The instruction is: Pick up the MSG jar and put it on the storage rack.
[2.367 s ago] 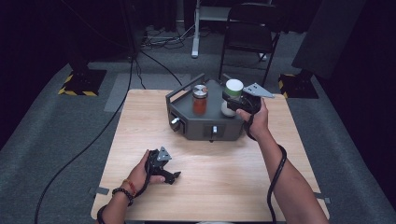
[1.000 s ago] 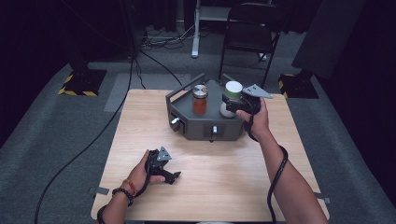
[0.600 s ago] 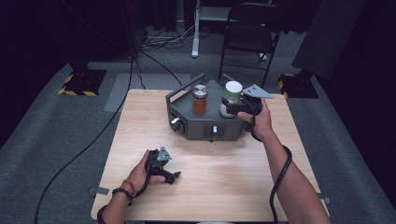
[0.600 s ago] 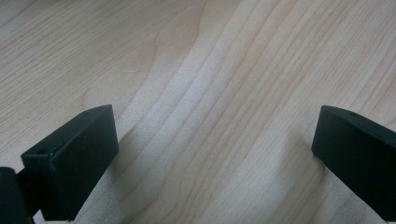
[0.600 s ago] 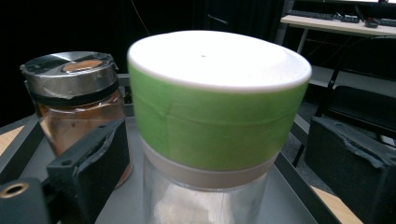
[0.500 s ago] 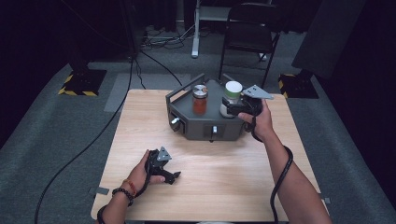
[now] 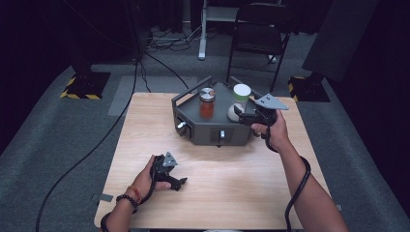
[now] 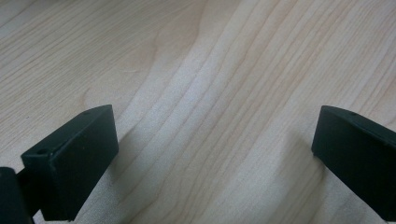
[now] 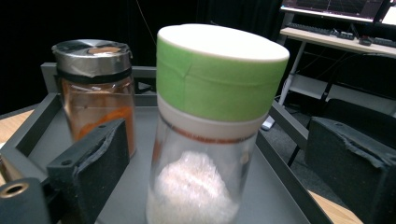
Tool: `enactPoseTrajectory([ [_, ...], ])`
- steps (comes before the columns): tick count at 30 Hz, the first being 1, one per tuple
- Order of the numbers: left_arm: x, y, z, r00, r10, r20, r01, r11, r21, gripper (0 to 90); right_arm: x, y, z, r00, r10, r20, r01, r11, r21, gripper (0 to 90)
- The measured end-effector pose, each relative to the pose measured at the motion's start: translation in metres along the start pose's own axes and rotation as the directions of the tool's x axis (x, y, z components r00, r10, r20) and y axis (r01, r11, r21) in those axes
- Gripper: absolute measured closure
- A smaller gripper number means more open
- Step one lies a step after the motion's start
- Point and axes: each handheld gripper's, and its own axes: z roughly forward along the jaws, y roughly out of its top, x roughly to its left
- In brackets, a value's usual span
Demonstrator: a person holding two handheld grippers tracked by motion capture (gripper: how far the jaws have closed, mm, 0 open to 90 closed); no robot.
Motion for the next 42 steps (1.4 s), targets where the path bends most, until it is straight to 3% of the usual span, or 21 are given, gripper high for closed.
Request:
enactPoseTrajectory([
  [5,0.000,0.000,0.000,1.0000,0.000,0.000,0.000,1.0000,0.000,0.2,0.000,-0.006,-0.008,0.9999,0.000,-0.013,-0.001,1.000,-0.008,6.2],
  [18,0.000,0.000,0.000,1.0000,0.000,0.000,0.000,1.0000,0.000,0.2,0.005,-0.018,-0.026,0.9971,-0.051,-0.056,0.051,0.999,0.000,5.6],
  [36,0.000,0.000,0.000,1.0000,0.001,-0.001,-0.001,1.0000,0.000,0.2,0.018,-0.038,-0.047,0.9828,-0.137,-0.123,0.141,0.990,0.022,5.6],
  [42,0.000,0.000,0.000,1.0000,0.000,0.000,0.000,1.0000,0.000,0.2,0.022,-0.047,-0.054,0.9817,-0.127,-0.141,0.133,0.990,0.034,5.6],
])
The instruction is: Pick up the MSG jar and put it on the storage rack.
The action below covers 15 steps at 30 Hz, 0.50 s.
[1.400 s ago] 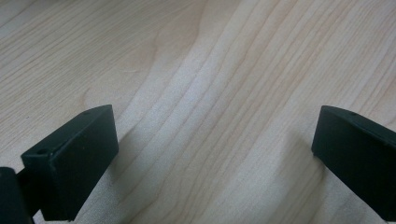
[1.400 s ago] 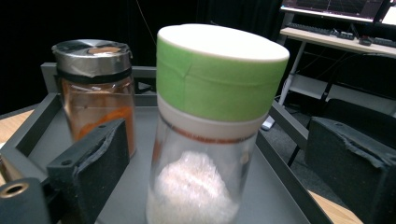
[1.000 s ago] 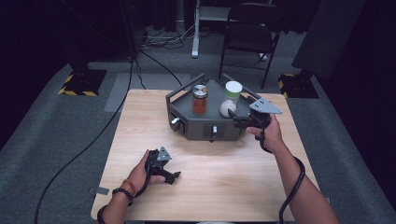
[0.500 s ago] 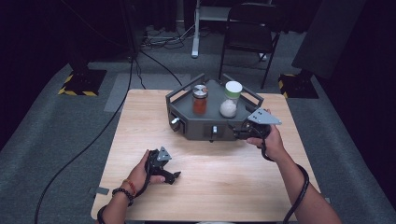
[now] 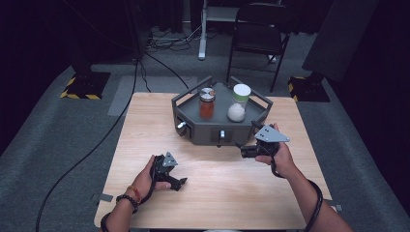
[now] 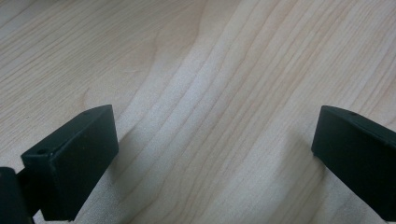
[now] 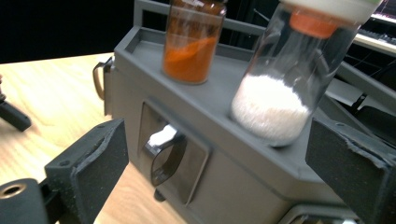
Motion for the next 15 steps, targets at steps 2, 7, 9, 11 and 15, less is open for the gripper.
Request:
enactPoseTrajectory([
  [2,0.000,0.000,0.000,1.0000,0.000,0.000,0.000,1.0000,0.000,0.2,0.002,-0.003,-0.002,1.0000,-0.002,-0.008,0.002,1.000,0.010,5.6],
  [7,0.000,0.000,0.000,1.0000,0.001,0.000,-0.001,1.0000,-0.001,0.1,0.006,-0.015,-0.008,0.9998,-0.006,-0.020,0.007,0.999,0.051,5.6],
  [9,0.000,0.000,0.000,1.0000,0.000,0.000,0.000,1.0000,0.000,0.2,0.006,-0.019,-0.010,0.9997,-0.013,-0.022,0.014,0.998,0.069,5.5],
  [11,0.000,0.000,0.000,1.0000,0.000,0.000,0.000,1.0000,0.000,0.2,0.006,-0.024,-0.011,0.9997,-0.006,-0.022,0.008,0.996,0.085,5.6],
  [15,0.000,0.000,0.000,1.0000,0.000,0.000,0.000,1.0000,0.000,0.2,0.006,-0.032,-0.016,0.9994,-0.006,-0.034,0.010,0.992,0.123,5.6],
])
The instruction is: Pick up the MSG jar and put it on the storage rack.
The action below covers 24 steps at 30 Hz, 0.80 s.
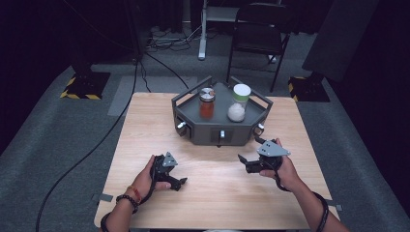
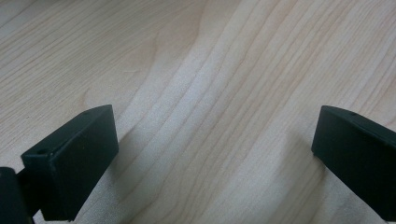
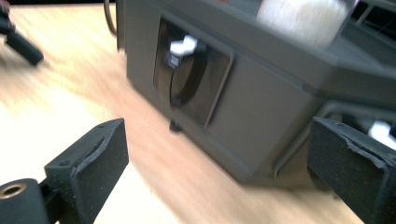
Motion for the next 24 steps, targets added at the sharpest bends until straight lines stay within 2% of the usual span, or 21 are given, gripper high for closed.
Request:
enactPoseTrajectory([
  [5,0.000,0.000,0.000,1.0000,0.000,0.000,0.000,1.0000,0.000,0.1,0.000,-0.014,-0.008,0.9996,-0.008,-0.025,0.010,0.998,0.069,5.3],
  [8,0.000,0.000,0.000,1.0000,0.000,0.000,0.000,1.0000,0.000,0.2,-0.001,-0.025,-0.014,0.9995,0.010,-0.031,-0.006,0.994,0.105,5.3],
  [10,0.000,0.000,0.000,1.0000,0.000,0.000,0.000,1.0000,0.000,0.1,-0.001,-0.030,-0.018,0.9993,0.006,-0.036,-0.001,0.991,0.131,5.2],
  [15,0.000,0.000,0.000,1.0000,0.000,0.000,0.000,1.0000,0.000,0.2,-0.006,-0.043,-0.028,0.9987,0.033,-0.040,-0.026,0.985,0.168,5.2],
  [19,0.000,0.000,0.000,1.0000,0.000,0.000,0.000,1.0000,0.000,0.1,-0.007,-0.049,-0.027,0.9986,0.031,-0.042,-0.022,0.979,0.204,5.2],
  [21,0.000,0.000,0.000,1.0000,0.000,0.000,0.000,1.0000,0.000,0.1,-0.005,-0.046,-0.025,0.9987,0.005,-0.051,0.007,0.972,0.236,5.0],
  [24,-0.001,0.000,0.000,1.0000,-0.002,-0.002,0.002,1.0000,-0.001,0.2,-0.002,-0.046,-0.024,0.9987,-0.022,-0.047,0.033,0.970,0.240,4.8],
])
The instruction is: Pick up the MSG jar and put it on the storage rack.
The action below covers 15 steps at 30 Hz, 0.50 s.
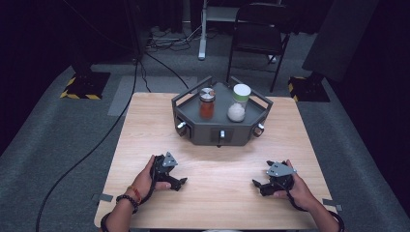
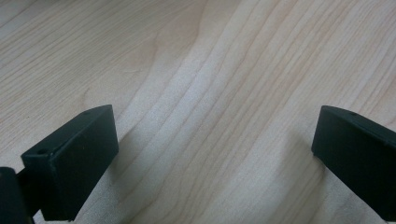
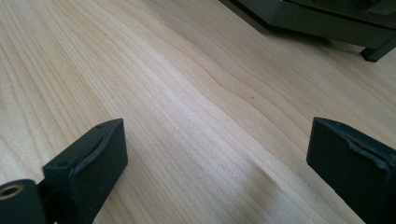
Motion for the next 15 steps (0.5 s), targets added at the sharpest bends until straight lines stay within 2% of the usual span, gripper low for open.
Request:
enactPoseTrajectory([
  [15,0.0005,-0.0001,0.0000,1.0000,0.002,0.002,-0.002,1.0000,0.000,0.1,-0.0041,0.0013,0.0005,0.9997,0.017,-0.017,-0.017,1.000,0.010,4.7],
])
